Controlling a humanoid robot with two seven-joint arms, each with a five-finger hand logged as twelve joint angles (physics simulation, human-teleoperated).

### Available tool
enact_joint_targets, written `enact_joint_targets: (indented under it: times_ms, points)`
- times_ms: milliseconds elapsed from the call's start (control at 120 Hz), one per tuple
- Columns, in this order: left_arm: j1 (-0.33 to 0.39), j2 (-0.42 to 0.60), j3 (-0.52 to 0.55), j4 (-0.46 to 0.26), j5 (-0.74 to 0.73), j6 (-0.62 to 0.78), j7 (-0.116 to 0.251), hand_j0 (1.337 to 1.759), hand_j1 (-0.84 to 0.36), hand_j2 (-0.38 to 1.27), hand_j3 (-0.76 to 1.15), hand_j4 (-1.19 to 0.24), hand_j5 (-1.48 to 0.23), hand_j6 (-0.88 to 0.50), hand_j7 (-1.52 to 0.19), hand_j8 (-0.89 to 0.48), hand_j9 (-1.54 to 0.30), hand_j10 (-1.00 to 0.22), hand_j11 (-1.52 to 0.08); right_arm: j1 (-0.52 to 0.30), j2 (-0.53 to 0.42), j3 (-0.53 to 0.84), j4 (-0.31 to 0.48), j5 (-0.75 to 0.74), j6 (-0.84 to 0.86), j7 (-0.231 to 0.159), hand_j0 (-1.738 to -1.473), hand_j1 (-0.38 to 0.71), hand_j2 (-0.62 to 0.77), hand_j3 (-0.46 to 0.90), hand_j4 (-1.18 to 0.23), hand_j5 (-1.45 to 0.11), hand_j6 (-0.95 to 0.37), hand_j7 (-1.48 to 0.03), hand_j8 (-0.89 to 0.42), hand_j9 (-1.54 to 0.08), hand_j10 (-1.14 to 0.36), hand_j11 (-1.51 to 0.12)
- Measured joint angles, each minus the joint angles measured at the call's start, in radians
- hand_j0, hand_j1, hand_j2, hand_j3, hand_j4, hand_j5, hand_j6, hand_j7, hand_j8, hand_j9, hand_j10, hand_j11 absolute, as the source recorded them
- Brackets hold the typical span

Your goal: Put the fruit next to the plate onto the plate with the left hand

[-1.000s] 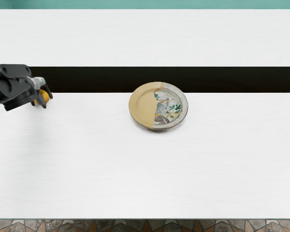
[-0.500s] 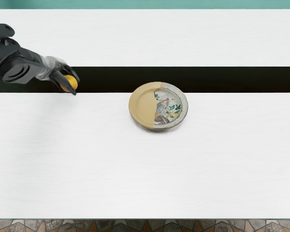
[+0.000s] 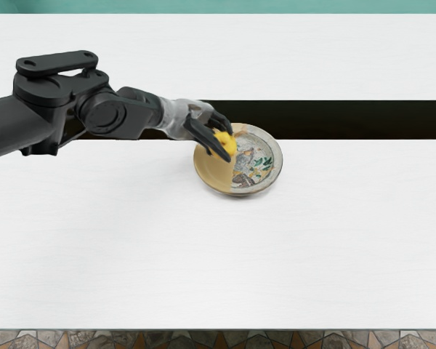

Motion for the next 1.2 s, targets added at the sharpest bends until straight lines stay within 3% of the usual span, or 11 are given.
enact_joint_targets:
  times_ms: [217, 725, 800, 908, 1000, 1067, 1200]
  points:
    - [0.0, -0.001, -0.028, -0.002, 0.006, -0.057, 0.0, 1.648, -0.38, 0.57, 0.0, -0.83, -1.21, -0.36, -1.14, -0.42, -1.17, -0.95, -1.18, 0.0, 0.0, 0.0, 0.0, 0.0, 0.0, 0.0, -1.658, -0.34, 0.0, 0.0, -0.01, -0.01, -0.01, -0.01, -0.01, -0.01, -0.01, -0.01]
    - [0.02, 0.003, -0.021, 0.004, 0.051, 0.042, 0.0, 1.644, -0.4, 0.57, 0.0, -0.82, -1.24, -0.34, -1.16, -0.4, -1.17, -0.93, -1.19, 0.0, 0.0, 0.0, 0.0, 0.0, 0.0, 0.0, -1.658, -0.34, 0.0, 0.0, -0.01, -0.01, -0.01, -0.01, -0.01, -0.01, -0.01, -0.01]
    - [0.017, 0.002, -0.023, 0.005, 0.052, 0.051, 0.0, 1.648, -0.27, 0.43, 0.0, -0.67, -0.98, -0.32, -0.92, -0.36, -0.93, -0.87, -0.94, 0.0, 0.0, 0.0, 0.0, 0.0, 0.0, 0.0, -1.658, -0.34, 0.0, 0.0, -0.01, -0.01, -0.01, -0.01, -0.01, -0.01, -0.01, -0.01]
    - [0.01, 0.0, -0.023, 0.004, 0.049, 0.06, 0.001, 1.652, -0.02, 0.25, 0.0, -0.39, -0.59, -0.12, -0.55, -0.16, -0.55, -0.57, -0.56, 0.0, 0.0, 0.0, 0.0, 0.0, 0.0, 0.0, -1.658, -0.34, 0.0, 0.0, -0.01, -0.01, -0.01, -0.01, -0.01, -0.01, -0.01, -0.01]
    - [-0.014, 0.037, -0.019, -0.01, 0.044, 0.052, 0.002, 1.654, 0.11, 0.16, 0.0, -0.25, -0.38, -0.07, -0.35, -0.08, -0.36, -0.4, -0.36, 0.0, 0.0, 0.0, 0.0, 0.0, 0.0, 0.0, -1.658, -0.34, 0.0, 0.0, -0.01, -0.01, -0.01, -0.01, -0.01, -0.01, -0.01, -0.01]
    - [-0.081, 0.17, -0.004, -0.08, 0.04, 0.025, 0.002, 1.655, 0.17, 0.12, 0.0, -0.18, -0.27, -0.06, -0.26, -0.06, -0.26, -0.29, -0.26, 0.0, 0.0, 0.0, 0.0, 0.0, 0.0, 0.0, -1.658, -0.34, 0.0, 0.0, -0.01, -0.01, -0.01, -0.01, -0.01, -0.01, -0.01, -0.01]
    - [-0.065, 0.5, -0.017, -0.227, 0.015, -0.122, 0.019, 1.657, 0.25, 0.06, 0.0, -0.1, -0.15, -0.03, -0.14, -0.04, -0.14, -0.15, -0.14, 0.0, 0.0, 0.0, 0.0, 0.0, 0.0, 0.0, -1.658, -0.34, 0.0, 0.0, -0.01, -0.01, -0.01, -0.01, -0.01, -0.01, -0.01, -0.01]
